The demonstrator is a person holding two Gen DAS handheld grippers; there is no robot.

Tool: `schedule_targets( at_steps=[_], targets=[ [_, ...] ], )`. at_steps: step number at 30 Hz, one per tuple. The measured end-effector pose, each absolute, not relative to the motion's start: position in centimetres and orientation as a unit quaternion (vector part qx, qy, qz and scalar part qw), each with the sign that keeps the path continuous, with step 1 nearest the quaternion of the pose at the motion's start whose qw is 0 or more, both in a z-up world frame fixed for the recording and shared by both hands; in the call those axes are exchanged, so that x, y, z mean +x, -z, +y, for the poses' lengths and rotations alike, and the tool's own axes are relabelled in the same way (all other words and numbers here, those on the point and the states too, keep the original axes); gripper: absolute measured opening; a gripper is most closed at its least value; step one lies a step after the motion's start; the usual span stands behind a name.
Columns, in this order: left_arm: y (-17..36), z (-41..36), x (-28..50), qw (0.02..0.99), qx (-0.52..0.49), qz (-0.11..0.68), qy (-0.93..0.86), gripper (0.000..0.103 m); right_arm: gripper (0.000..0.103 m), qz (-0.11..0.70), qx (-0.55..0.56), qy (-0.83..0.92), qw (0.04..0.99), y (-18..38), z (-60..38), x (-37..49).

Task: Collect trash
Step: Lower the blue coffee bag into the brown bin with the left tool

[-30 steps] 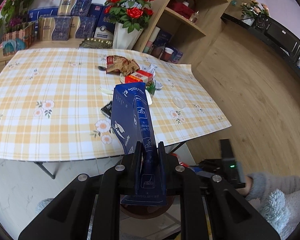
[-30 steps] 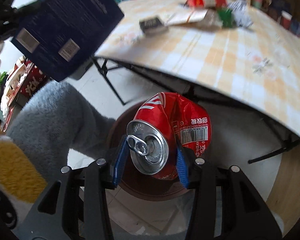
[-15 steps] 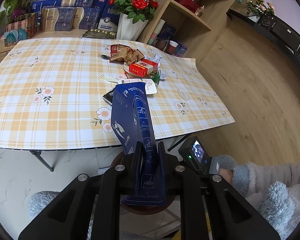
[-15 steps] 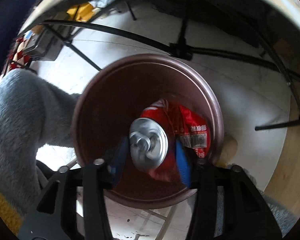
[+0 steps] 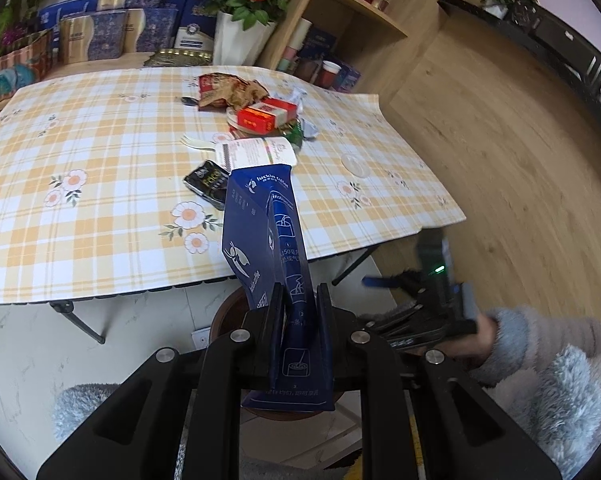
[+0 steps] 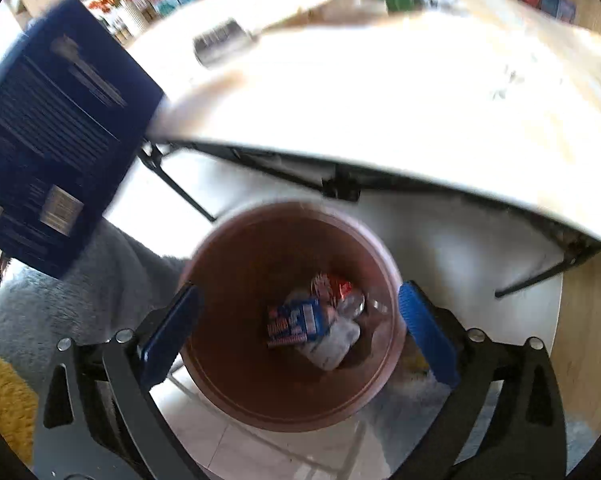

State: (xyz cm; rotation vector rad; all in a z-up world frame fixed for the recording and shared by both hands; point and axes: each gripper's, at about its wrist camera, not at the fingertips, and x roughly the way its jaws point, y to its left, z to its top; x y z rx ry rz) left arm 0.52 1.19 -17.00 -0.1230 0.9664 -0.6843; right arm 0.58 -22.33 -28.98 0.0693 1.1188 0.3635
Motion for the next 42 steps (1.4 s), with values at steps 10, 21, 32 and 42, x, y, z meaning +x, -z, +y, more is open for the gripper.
schedule_targets(
  at_steps=[10,21,32,42],
  targets=[
    [18.2,-1.4,-0.8,0.816,-0.029,0.454,0.357,0.016,0.097,0.432,0.029,-0.149,0.889,21.7,-24.0,-0.9],
    [19.9,-2.9,-3.1,0.785,-0.009,0.48,0.391,0.016,0.097,0.384,0.025,-0.127,0.914,17.8,-25.2,-1.9],
    [23.5,-5.7,-3.3,0.747,0.067,0.525,0.403,0.016,0.097,0.37,0.04,-0.107,0.922,16.9,-26.5,-2.5],
    [27.5,-7.5,-0.7,0.722,0.103,0.563,0.389,0.016,0.097,0.37,0.066,-0.095,0.922,17.7,-28.4,-2.2]
  ],
)
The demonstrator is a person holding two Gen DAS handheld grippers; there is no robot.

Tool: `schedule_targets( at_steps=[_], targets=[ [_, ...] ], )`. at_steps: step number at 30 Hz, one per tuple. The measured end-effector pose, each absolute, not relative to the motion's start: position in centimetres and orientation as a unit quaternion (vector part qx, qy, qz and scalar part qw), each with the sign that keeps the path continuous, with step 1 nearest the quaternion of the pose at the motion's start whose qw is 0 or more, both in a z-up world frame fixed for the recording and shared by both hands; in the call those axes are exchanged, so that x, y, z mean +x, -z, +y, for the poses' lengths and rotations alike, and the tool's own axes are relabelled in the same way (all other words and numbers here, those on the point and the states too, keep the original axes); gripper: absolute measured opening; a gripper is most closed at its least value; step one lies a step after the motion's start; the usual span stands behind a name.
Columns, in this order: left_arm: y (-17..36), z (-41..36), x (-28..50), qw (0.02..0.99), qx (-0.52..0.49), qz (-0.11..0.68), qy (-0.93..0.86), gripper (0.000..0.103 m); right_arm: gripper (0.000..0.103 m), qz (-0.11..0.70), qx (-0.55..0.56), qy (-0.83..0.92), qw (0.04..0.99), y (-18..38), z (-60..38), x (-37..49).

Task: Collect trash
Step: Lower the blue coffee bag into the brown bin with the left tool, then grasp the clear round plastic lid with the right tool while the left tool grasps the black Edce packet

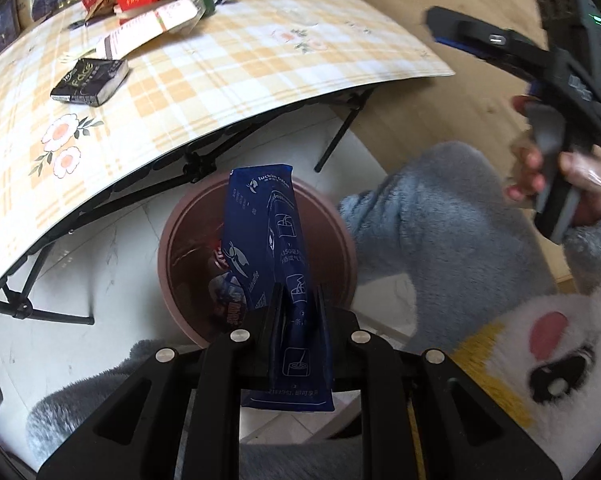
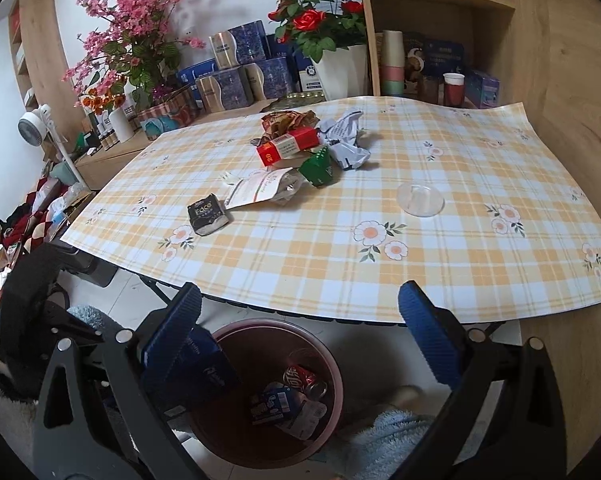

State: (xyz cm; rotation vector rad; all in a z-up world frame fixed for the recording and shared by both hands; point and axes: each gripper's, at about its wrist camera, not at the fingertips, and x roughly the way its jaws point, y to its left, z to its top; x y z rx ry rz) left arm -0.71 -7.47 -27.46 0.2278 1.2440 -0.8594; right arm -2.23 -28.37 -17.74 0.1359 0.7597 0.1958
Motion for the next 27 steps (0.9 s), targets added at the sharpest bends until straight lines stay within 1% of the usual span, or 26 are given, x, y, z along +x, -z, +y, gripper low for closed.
schedule_targets(
  at_steps=[9,13,14,15,16,17,18,20,22,25,27],
  targets=[
    [32.8,-10.0,3.2,0.708,0.136,0.596,0.354,0.016,0.097,0.378,0.091,-0.08,0.918,18.9,-30.0,-2.3],
    [34.4,-10.7,4.4,0.712,0.123,0.603,0.339,0.017,0.097,0.38,0.093,-0.072,0.918,19.0,-30.7,-2.5],
    [34.5,-10.6,4.5,0.716,0.119,0.599,0.339,0.018,0.097,0.38,0.094,-0.071,0.917,19.0,-30.8,-2.6],
    [34.7,-10.6,4.6,0.721,0.117,0.594,0.338,0.03,0.097,0.381,0.096,-0.069,0.917,19.1,-30.9,-2.6],
    [34.6,-10.6,4.7,0.726,0.118,0.589,0.335,0.056,0.097,0.382,0.1,-0.066,0.916,19.2,-31.1,-2.6],
    [34.4,-10.7,4.7,0.732,0.121,0.583,0.331,0.067,0.097,0.381,0.103,-0.064,0.916,19.2,-31.2,-2.6],
    [33.9,-10.6,4.7,0.741,0.124,0.574,0.325,0.075,0.097,0.381,0.105,-0.063,0.916,19.3,-31.3,-2.6],
    [32.7,-10.1,4.8,0.749,0.107,0.564,0.331,0.076,0.097,0.379,0.104,-0.06,0.918,19.2,-31.2,-2.7],
    [31.2,-9.2,4.8,0.762,0.091,0.551,0.326,0.083,0.097,0.377,0.102,-0.059,0.919,19.2,-31.0,-2.8],
    [28.0,-7.3,4.2,0.806,0.092,0.504,0.297,0.09,0.097,0.38,0.104,-0.062,0.917,19.3,-31.0,-2.7],
    [26.1,-5.9,3.6,0.832,0.083,0.472,0.279,0.092,0.097,0.384,0.099,-0.061,0.916,19.5,-30.5,-2.7]
  ],
)
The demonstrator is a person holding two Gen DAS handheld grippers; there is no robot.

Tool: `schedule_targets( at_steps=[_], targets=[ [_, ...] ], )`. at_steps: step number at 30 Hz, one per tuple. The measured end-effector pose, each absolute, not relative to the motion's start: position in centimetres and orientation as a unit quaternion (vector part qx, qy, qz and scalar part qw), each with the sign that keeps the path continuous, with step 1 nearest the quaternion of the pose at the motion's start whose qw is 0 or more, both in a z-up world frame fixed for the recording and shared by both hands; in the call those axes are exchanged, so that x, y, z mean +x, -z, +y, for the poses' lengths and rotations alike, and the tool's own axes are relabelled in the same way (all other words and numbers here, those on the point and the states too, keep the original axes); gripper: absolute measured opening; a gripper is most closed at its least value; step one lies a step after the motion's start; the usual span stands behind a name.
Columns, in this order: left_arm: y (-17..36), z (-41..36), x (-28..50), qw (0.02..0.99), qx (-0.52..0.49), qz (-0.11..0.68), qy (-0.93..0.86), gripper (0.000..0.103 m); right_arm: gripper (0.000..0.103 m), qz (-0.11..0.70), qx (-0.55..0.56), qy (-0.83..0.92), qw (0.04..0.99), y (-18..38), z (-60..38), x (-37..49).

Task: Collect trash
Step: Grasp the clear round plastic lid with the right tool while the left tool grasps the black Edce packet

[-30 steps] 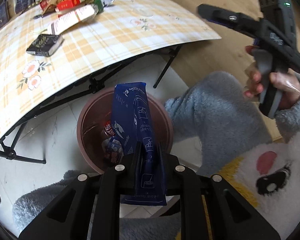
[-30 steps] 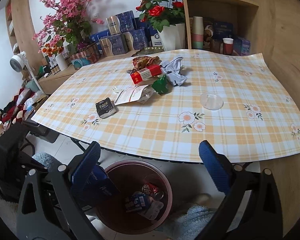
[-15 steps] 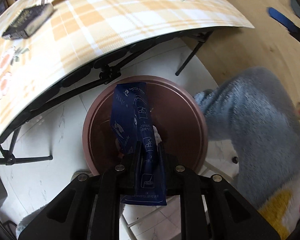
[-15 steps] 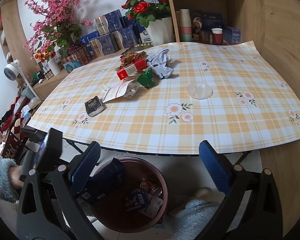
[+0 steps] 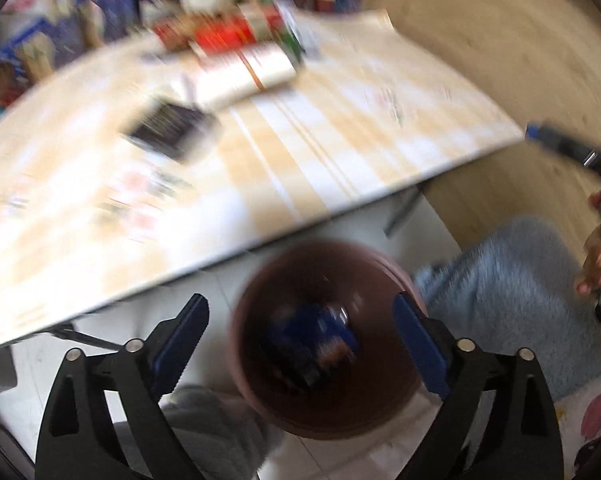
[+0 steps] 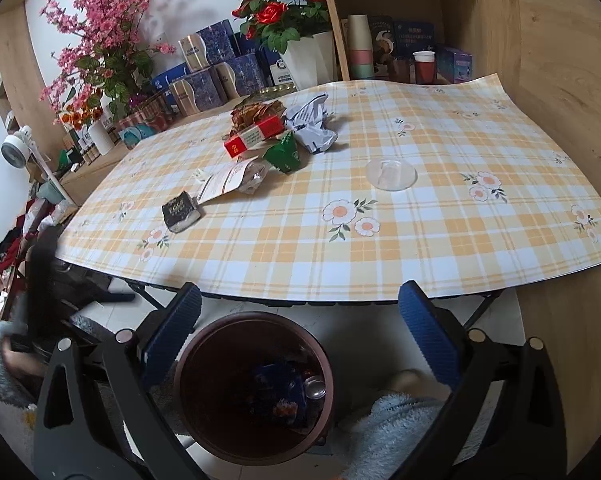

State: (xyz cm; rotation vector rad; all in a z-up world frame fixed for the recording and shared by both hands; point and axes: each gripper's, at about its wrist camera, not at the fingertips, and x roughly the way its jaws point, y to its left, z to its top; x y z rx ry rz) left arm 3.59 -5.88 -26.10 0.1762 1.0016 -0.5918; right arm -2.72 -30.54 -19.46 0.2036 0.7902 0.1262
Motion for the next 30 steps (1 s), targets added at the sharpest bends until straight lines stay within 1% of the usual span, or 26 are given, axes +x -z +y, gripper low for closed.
schedule_targets(
  at_steps=[7,9,12,14,17,20,25,30],
  targets=[
    [21.5,-0.1,1.6,0.892,0.03,0.406,0.197,0.094,0.097,0.395,0.083,-0.06,0.913,19.9,-28.7,-2.4],
    [20.6,1.5,0.9,0.906,0.012,0.384,0.175,0.094,0.097,0.394,0.087,-0.068,0.912,19.9,-28.5,-2.3],
    [19.2,3.7,-0.6,0.935,0.008,0.33,0.126,0.095,0.097,0.387,0.099,-0.075,0.914,19.9,-28.4,-2.3],
    [19.0,4.5,-1.2,0.944,0.004,0.315,0.101,0.096,0.097,0.387,0.098,-0.068,0.914,20.0,-28.3,-2.2],
    [18.9,5.3,-1.5,0.945,-0.007,0.313,0.098,0.096,0.097,0.392,0.092,-0.061,0.913,20.4,-28.2,-2.0],
    [19.2,5.0,-1.3,0.943,0.005,0.317,0.097,0.096,0.097,0.392,0.091,-0.057,0.914,20.6,-28.5,-1.9],
    [19.4,5.2,-0.8,0.941,-0.012,0.322,0.102,0.096,0.097,0.399,0.115,-0.065,0.908,21.1,-29.3,-1.5],
    [19.7,5.4,0.2,0.938,-0.017,0.329,0.103,0.096,0.097,0.393,0.073,-0.051,0.915,21.0,-29.6,-0.7]
  ],
)
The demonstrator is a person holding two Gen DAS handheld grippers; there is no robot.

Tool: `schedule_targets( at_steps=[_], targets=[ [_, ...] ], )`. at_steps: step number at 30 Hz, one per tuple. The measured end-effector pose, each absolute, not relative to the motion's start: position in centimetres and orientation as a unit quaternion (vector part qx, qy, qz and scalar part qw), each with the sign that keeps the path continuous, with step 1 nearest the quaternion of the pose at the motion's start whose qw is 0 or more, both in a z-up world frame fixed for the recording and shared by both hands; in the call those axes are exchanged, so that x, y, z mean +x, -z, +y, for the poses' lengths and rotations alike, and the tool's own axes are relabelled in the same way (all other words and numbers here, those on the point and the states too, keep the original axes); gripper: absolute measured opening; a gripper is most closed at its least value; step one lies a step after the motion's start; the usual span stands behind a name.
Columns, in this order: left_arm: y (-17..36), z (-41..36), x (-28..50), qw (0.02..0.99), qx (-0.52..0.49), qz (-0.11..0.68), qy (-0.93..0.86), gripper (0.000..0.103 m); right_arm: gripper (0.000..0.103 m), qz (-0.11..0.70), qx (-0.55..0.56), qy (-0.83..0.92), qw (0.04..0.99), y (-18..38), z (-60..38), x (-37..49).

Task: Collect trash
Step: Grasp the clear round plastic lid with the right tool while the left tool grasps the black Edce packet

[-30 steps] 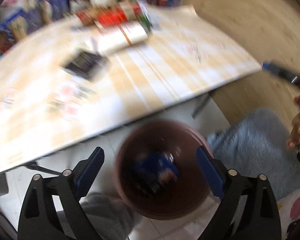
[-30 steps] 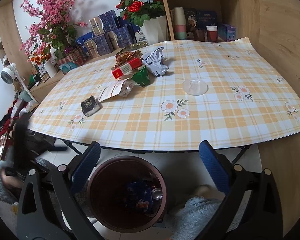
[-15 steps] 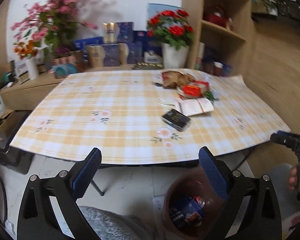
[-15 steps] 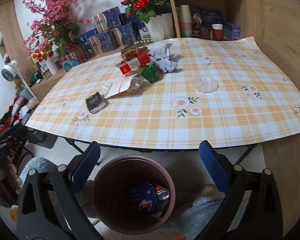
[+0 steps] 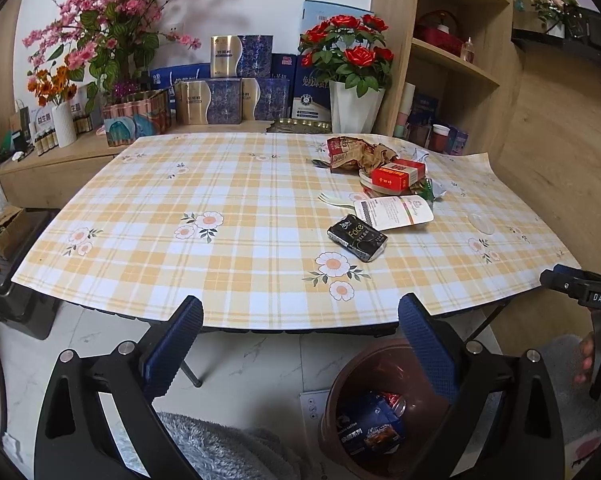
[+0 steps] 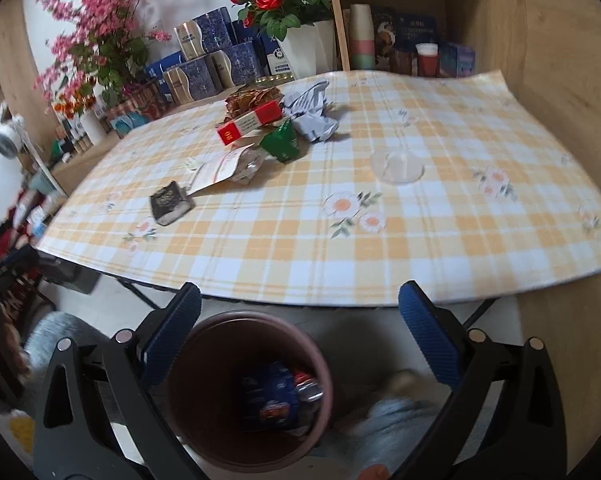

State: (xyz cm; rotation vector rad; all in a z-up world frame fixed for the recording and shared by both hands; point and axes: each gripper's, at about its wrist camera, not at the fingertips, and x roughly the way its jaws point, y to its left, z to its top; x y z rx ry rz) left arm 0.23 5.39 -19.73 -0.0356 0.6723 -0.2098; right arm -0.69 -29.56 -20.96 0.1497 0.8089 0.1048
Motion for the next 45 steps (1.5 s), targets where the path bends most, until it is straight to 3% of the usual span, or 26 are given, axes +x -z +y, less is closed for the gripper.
schedule_targets(
  at_steps=[5,22,23,28,30,41,45],
  targets=[
    [19.9,5.8,1.8,0.938,-0.029,0.33,0.098,0.096,0.097,0.399,0.017,-0.037,0.916,21.0,-30.6,2.1],
    [22.1,1.7,9.6,0.92,-0.034,0.365,0.136,0.096,0.093,0.493,0.05,0.039,0.868,26.8,-37.7,19.7],
    [22.1,1.1,10.2,0.92,-0.035,0.364,0.142,0.096,0.086,0.495,0.047,0.044,0.866,27.0,-37.6,20.1],
    [23.0,-2.0,13.1,0.907,-0.023,0.385,0.172,0.096,0.081,0.495,0.04,0.051,0.867,27.2,-37.4,20.6],
    [23.6,-3.6,14.0,0.901,0.006,0.385,0.198,0.096,0.067,0.491,0.037,0.042,0.87,27.0,-37.3,20.6],
    [26.6,-5.5,18.8,0.862,0.07,0.435,0.251,0.096,0.067,0.451,0.056,-0.021,0.891,24.8,-34.9,18.5],
    [27.9,-5.6,19.6,0.854,0.097,0.451,0.242,0.091,0.067,0.446,0.052,-0.036,0.893,24.3,-33.8,18.0]
  ],
)
